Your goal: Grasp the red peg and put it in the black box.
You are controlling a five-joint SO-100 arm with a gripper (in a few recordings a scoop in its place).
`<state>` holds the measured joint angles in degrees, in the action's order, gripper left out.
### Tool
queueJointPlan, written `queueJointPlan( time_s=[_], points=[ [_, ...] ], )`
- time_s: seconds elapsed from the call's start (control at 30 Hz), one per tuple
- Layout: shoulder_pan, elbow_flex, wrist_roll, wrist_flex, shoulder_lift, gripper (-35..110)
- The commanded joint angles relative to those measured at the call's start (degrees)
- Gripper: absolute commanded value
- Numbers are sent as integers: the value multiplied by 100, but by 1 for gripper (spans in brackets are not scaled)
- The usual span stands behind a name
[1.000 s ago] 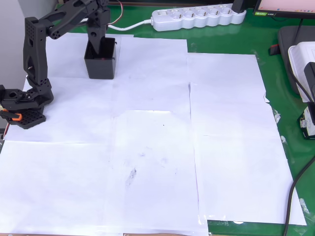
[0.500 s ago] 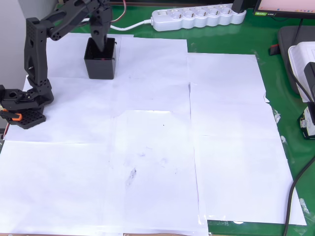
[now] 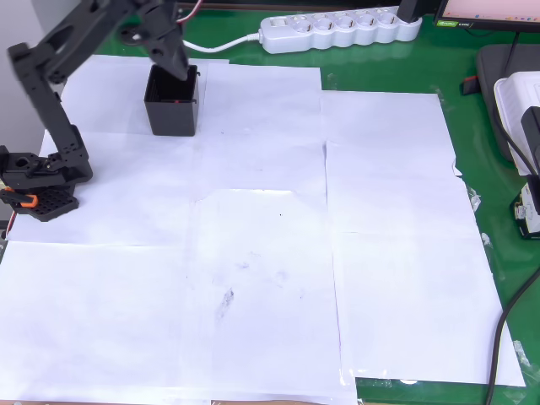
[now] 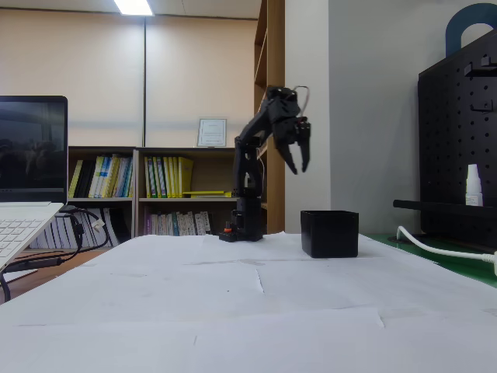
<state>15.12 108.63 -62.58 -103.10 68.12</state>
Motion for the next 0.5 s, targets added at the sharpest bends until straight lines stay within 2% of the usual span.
queueJointPlan(
  time_s=[0.0,0.27,0.37,0.47],
  points=[
    [-519,-1354,-747,650,-1187,0],
    [-1415,-6820,-1863,4061,-3823,0],
    [-1477,-8191,-2127,4491,-4579,0],
    [-1468,-9220,-2338,4456,-5449,0]
  ],
)
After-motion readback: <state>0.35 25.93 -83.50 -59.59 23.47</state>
